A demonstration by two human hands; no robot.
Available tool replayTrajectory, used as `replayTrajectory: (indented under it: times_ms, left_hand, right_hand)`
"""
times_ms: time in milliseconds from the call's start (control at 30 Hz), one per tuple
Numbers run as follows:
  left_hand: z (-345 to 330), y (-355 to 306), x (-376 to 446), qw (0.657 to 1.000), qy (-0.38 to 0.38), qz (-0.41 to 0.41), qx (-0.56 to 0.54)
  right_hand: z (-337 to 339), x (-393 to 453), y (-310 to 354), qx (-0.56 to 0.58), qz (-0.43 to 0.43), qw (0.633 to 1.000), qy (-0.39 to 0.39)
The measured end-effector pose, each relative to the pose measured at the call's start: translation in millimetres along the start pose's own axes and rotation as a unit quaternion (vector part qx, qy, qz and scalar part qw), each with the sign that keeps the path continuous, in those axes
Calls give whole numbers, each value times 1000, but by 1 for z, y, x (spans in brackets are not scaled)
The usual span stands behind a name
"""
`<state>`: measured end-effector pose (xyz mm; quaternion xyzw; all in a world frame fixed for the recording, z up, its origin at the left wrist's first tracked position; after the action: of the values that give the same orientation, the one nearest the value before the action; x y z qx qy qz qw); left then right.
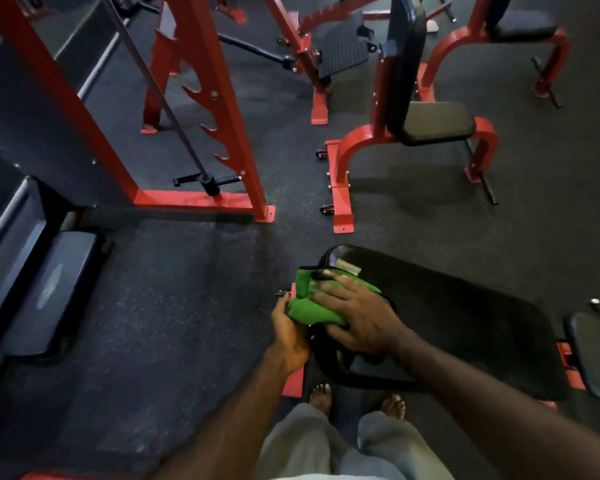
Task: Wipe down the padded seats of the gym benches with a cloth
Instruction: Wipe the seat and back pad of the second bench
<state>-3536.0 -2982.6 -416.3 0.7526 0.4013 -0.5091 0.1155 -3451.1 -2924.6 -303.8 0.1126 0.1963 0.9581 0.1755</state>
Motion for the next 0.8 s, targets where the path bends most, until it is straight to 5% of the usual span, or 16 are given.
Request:
replayTrajectory:
  times_ms: [167, 367, 533, 667, 800]
  left_hand:
    - [11, -6, 6, 998, -19, 9, 53]
    - [26, -12, 10, 1000, -20, 10, 9]
    - [37, -18, 12, 1000, -17, -4, -4]
    - [46, -16, 14, 1000, -30, -8, 6]
    - [52, -11, 16, 999, -46, 5, 28]
  right_hand:
    - [13, 25, -34, 15, -162, 983, -88]
    - [4, 24, 7, -26, 54, 997, 48]
    - [9, 39, -12, 20, -129, 989, -71]
    - [-14, 18, 42, 24, 71, 996, 45]
    - [7, 34, 9, 6, -29, 999, -22]
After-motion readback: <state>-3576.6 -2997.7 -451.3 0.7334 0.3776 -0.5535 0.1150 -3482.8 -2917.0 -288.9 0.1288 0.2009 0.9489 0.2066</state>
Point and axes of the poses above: each hand's wrist, its own x-axis towards the middle knuckle, its own z-axis out of the back of the hand, y = z × x, the point moved 10 cm from there along x, towards the middle knuckle, and after that the axes turned 12 degrees about z, right-handed, at the moved point
